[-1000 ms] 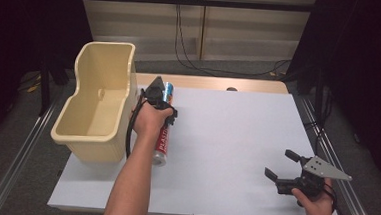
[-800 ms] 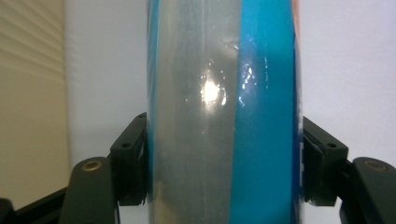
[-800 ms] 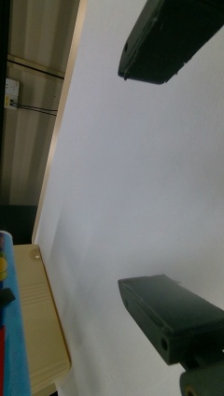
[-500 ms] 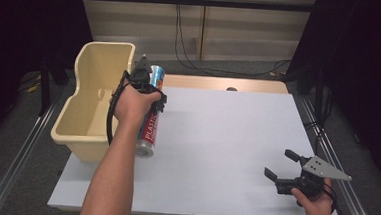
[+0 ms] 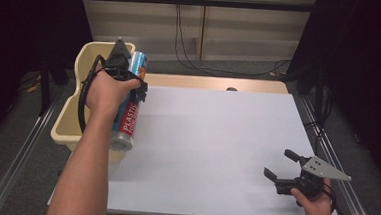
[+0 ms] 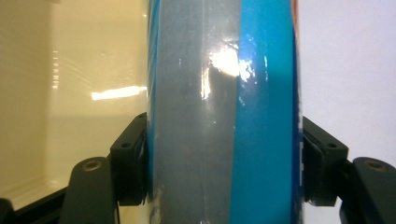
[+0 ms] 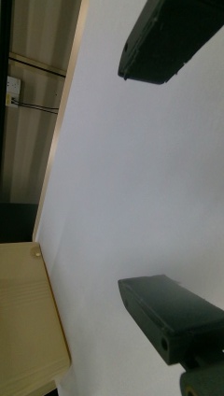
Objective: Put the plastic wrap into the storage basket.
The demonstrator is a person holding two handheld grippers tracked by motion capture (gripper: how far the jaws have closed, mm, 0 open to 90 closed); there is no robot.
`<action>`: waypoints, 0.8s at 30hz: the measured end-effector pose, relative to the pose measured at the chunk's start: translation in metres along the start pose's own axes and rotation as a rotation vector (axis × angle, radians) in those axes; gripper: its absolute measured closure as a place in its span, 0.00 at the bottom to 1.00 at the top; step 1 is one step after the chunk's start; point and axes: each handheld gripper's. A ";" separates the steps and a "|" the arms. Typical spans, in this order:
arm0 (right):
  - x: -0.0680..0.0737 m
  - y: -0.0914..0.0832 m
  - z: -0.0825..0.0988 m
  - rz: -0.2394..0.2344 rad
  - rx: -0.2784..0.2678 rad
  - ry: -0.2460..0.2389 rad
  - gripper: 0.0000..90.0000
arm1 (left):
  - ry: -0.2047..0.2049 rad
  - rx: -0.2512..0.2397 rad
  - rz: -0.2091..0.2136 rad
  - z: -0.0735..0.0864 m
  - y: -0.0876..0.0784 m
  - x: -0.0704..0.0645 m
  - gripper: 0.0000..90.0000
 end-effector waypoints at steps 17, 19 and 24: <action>0.001 0.001 0.000 -0.004 0.005 -0.003 0.01 | -0.034 -0.006 -0.076 0.002 0.001 0.073 0.36; 0.001 0.002 0.000 -0.005 0.007 -0.003 0.01 | -0.041 0.004 -0.077 0.003 0.008 0.079 0.36; 0.003 0.003 0.000 -0.007 0.008 -0.009 0.01 | -0.029 0.012 -0.085 0.003 0.019 0.084 0.36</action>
Point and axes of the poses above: each handheld gripper's, and its own axes: y roughly forward along the jaws, z roughly out of its underside, x roughly to its left, and after that the axes turned 14 degrees about -y, right-handed
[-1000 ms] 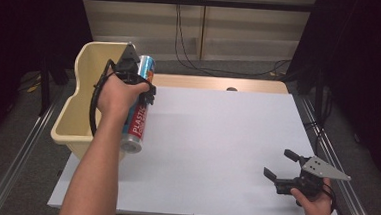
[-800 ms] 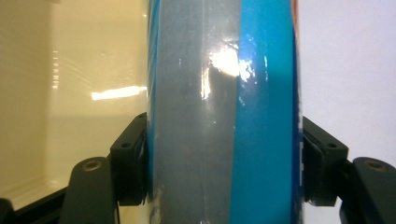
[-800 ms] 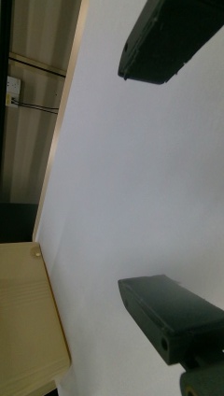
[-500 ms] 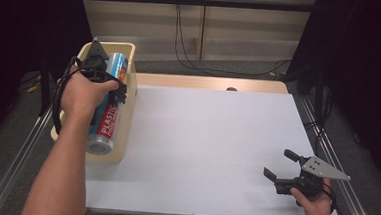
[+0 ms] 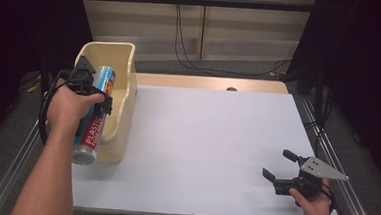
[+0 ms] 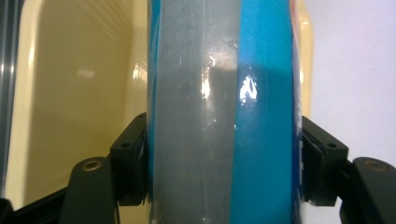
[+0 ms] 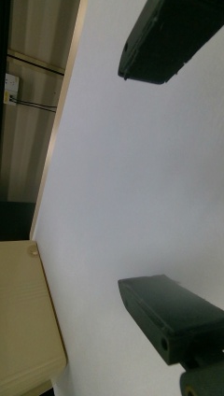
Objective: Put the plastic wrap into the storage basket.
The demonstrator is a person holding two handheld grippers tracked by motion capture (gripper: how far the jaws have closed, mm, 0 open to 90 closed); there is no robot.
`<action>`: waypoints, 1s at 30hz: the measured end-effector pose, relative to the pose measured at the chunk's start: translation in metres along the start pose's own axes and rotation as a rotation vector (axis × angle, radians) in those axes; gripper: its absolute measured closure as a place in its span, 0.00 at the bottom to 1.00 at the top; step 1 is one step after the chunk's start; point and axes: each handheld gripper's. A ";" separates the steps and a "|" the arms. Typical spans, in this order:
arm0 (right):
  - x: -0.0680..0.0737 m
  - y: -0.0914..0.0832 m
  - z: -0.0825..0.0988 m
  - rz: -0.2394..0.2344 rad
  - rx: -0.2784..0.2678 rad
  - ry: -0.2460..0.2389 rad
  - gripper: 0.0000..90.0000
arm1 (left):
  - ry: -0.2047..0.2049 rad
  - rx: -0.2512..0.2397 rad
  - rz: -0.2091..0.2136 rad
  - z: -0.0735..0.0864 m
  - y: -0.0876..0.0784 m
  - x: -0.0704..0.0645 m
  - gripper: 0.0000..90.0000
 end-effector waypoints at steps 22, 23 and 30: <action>0.000 0.000 0.000 -0.002 0.006 -0.003 0.01 | -0.014 0.089 -0.016 -0.004 0.007 -0.010 0.35; 0.000 0.000 0.000 -0.002 0.007 -0.006 0.01 | -0.015 0.092 -0.017 -0.004 0.007 -0.011 0.35; 0.000 0.001 0.001 -0.002 0.009 -0.007 0.01 | 0.008 0.041 0.022 -0.010 -0.020 -0.023 0.36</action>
Point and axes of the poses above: each handheld gripper's, and its own axes: y roughly forward along the jaws, z roughly out of its underside, x roughly to its left, and after that the axes turned 14 degrees about -y, right-handed
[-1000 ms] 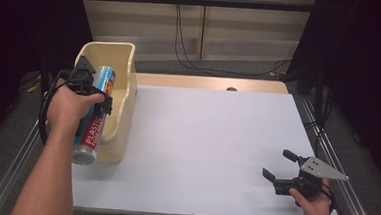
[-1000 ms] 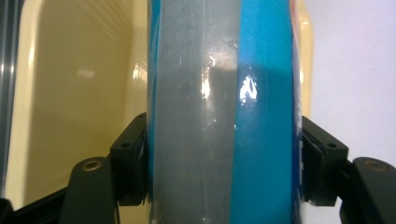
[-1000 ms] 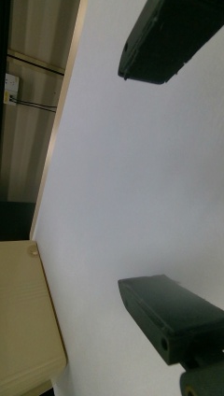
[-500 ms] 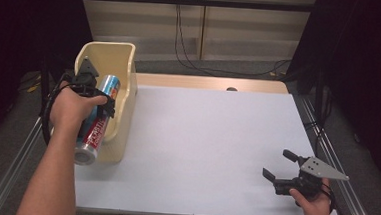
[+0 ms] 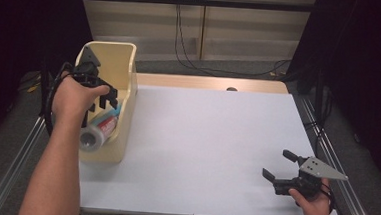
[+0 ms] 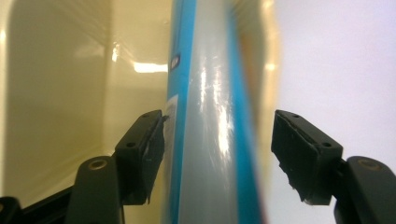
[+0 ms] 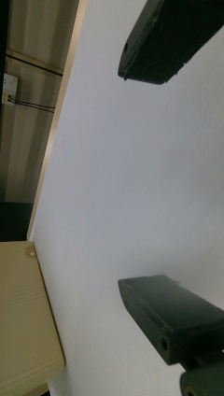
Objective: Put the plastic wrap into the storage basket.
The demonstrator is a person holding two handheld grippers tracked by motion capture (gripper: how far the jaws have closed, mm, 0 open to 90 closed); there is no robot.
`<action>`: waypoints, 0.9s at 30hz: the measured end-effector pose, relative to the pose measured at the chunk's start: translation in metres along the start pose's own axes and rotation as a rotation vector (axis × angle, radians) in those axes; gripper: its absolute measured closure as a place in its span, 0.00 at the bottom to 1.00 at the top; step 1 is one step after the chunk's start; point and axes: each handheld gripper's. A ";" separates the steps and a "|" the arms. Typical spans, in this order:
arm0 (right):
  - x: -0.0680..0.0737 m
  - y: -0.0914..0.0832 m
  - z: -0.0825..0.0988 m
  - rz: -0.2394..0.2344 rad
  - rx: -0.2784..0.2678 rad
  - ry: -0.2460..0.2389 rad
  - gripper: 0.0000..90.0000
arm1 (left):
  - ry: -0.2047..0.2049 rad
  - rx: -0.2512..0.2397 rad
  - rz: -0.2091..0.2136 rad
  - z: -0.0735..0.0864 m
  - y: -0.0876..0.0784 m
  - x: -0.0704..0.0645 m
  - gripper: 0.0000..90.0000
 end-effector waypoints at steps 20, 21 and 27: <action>0.001 -0.001 -0.001 0.000 -0.003 -0.001 0.01 | 0.086 -0.040 0.148 0.017 -0.005 -0.039 0.28; 0.001 -0.001 -0.001 0.000 -0.003 -0.001 0.01 | 0.086 -0.040 0.148 0.017 -0.005 -0.039 0.28; 0.002 0.000 -0.001 -0.004 -0.005 -0.004 0.01 | 0.128 -0.021 0.158 0.022 -0.001 -0.055 0.28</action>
Point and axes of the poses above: each handheld gripper's, and its own axes: y roughly forward along the jaws, z roughly out of its underside, x roughly to its left, and after that the axes turned 14 degrees about -y, right-handed
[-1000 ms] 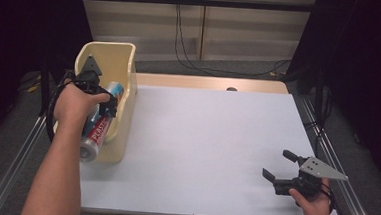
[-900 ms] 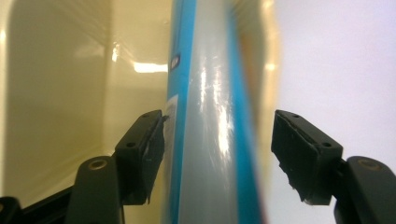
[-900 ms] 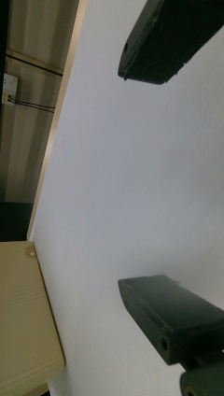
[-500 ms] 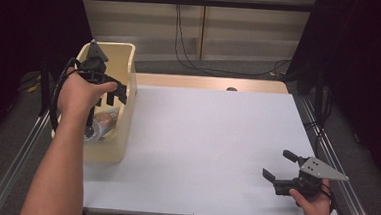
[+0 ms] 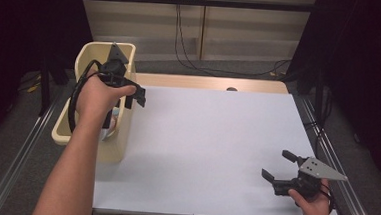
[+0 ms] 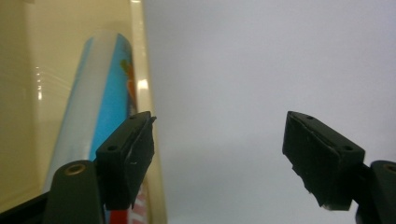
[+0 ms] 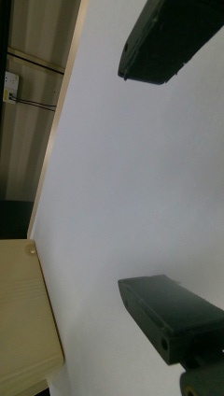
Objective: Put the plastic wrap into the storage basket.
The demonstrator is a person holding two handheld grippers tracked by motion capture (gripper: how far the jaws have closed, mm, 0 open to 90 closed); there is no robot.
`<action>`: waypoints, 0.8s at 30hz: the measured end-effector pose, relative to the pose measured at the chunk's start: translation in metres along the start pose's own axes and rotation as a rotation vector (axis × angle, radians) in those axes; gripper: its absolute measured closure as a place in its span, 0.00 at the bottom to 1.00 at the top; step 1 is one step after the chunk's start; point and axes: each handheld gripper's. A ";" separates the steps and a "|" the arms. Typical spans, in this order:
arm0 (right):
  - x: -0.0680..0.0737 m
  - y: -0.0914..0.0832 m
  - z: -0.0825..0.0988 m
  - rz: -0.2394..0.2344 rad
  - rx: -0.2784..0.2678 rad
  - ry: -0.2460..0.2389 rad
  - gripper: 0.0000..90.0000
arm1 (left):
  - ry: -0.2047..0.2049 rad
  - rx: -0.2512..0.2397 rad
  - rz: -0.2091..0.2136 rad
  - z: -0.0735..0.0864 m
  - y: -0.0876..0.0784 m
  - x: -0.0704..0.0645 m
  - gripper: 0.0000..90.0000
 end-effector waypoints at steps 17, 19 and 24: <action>0.000 -0.002 -0.001 0.007 -0.001 -0.002 0.01 | 0.093 0.062 0.067 0.024 0.041 -0.043 0.24; 0.001 -0.002 -0.001 0.006 -0.001 -0.001 0.01 | 0.109 0.078 0.055 0.030 0.055 -0.046 0.24; 0.000 -0.002 0.000 0.004 0.000 -0.003 0.01 | 0.127 0.114 0.052 0.040 0.081 -0.045 0.23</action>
Point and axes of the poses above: each handheld gripper's, and its own axes: y roughly forward along the jaws, z roughly out of its underside, x roughly to its left, and after that the axes turned 14 degrees about -y, right-handed
